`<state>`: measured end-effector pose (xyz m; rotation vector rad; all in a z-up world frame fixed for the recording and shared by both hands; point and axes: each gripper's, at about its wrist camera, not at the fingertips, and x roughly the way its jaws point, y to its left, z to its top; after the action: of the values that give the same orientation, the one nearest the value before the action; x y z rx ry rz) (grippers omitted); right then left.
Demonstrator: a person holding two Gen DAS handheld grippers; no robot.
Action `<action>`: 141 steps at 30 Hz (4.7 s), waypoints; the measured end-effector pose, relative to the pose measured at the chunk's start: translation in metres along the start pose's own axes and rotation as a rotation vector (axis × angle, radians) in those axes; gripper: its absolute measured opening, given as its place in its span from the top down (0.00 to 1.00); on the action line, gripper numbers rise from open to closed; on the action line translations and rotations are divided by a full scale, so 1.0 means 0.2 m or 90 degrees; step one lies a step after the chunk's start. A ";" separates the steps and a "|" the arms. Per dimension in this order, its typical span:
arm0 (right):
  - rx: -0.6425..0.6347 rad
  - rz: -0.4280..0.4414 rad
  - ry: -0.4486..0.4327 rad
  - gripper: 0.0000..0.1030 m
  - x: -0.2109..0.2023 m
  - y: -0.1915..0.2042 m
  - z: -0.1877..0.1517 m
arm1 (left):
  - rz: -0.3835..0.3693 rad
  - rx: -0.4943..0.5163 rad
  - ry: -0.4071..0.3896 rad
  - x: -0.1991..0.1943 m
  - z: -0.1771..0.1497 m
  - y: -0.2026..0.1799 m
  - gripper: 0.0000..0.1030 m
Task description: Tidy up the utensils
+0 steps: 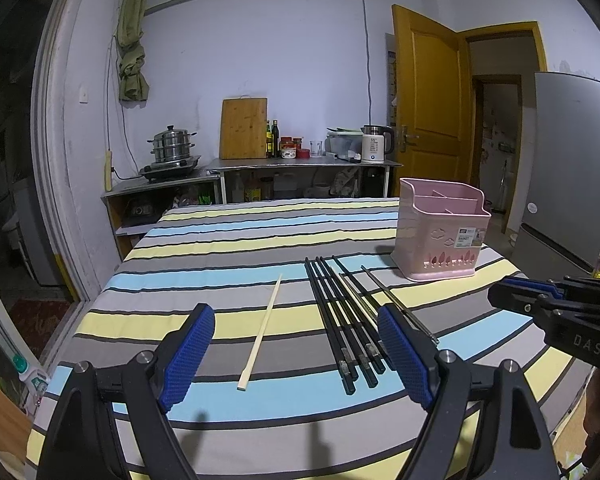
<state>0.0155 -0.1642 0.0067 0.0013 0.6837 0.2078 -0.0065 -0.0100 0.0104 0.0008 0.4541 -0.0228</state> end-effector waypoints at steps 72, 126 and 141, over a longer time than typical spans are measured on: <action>0.022 -0.017 0.202 0.85 1.01 -0.16 0.22 | -0.106 0.009 0.314 1.21 0.10 0.24 0.82; 0.097 -0.004 -0.023 0.95 0.11 -0.34 0.65 | -0.269 0.029 0.116 0.50 1.00 -0.14 0.95; 0.145 -0.059 -0.087 0.95 0.01 -0.66 0.86 | -0.328 0.011 0.077 0.78 1.32 -0.52 0.95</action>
<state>0.1494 -0.2810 0.1296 0.2007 0.5665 0.0398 0.2476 -0.1181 0.1783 -0.0989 0.5659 -0.5348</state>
